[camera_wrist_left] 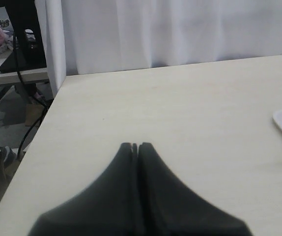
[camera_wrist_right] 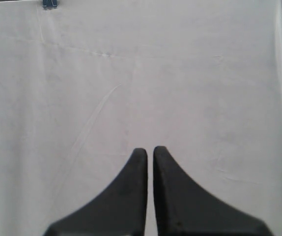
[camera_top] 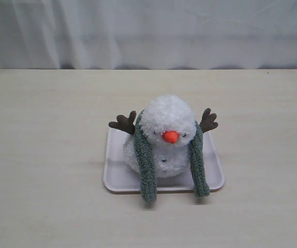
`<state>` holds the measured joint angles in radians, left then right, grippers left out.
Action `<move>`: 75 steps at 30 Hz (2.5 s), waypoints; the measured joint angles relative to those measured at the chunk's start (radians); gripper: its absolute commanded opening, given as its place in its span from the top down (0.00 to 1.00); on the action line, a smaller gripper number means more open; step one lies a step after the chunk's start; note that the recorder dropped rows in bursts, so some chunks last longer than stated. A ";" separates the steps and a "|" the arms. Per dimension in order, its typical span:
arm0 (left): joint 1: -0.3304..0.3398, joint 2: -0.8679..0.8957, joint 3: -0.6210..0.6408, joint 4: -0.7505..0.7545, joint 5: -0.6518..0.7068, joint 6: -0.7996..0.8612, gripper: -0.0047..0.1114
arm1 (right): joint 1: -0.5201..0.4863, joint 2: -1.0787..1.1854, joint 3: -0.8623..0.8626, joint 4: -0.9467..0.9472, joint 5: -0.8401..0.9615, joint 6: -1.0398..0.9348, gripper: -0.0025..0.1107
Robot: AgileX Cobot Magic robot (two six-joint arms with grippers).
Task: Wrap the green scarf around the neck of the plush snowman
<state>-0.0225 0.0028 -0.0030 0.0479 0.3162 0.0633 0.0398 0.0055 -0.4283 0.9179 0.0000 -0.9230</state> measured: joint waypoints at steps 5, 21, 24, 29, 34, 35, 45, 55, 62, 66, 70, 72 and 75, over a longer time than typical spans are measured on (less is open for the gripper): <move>0.000 0.000 0.000 0.000 0.000 0.000 0.96 | 0.000 0.000 0.000 0.000 0.000 0.000 0.94; 0.000 0.000 0.000 0.000 0.000 0.000 0.96 | -0.003 -0.004 0.077 -0.874 -0.087 0.000 0.94; 0.000 0.000 0.000 0.000 0.000 0.000 0.96 | -0.003 -0.004 0.178 -0.967 -0.194 0.000 0.94; 0.000 0.000 0.000 0.000 0.000 0.000 0.96 | -0.003 -0.002 0.318 -1.043 -0.337 0.000 0.94; 0.000 0.000 0.000 0.000 0.000 0.000 0.96 | -0.003 -0.002 0.414 -1.053 -0.372 0.000 0.94; 0.000 0.000 0.000 0.000 0.000 0.000 0.96 | -0.003 -0.002 0.420 -1.053 -0.366 0.002 0.94; 0.000 0.000 0.000 0.000 0.000 0.000 0.96 | -0.003 -0.002 0.425 -1.132 -0.159 0.378 0.94; 0.000 0.000 0.000 0.000 0.000 -0.002 0.96 | -0.003 -0.002 0.425 -1.158 0.213 1.122 0.94; 0.000 0.000 0.000 0.000 0.000 -0.002 0.96 | -0.003 -0.002 0.425 -0.972 0.330 0.945 0.94; 0.000 0.000 0.000 0.000 0.000 -0.002 0.96 | -0.003 -0.002 0.425 -0.972 0.332 0.943 0.94; 0.000 0.000 0.000 0.000 0.000 -0.002 0.96 | -0.003 -0.002 0.425 -0.972 0.334 0.943 0.94; 0.000 0.000 0.000 0.000 0.000 -0.002 0.96 | -0.003 -0.002 0.425 -0.970 0.334 0.943 0.94; 0.000 0.000 0.000 0.000 0.000 -0.002 0.96 | -0.003 -0.002 0.425 -0.970 0.338 0.943 0.94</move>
<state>-0.0225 0.0028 -0.0030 0.0479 0.3162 0.0612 0.0372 0.0036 -0.0029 -0.0523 0.3384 0.0197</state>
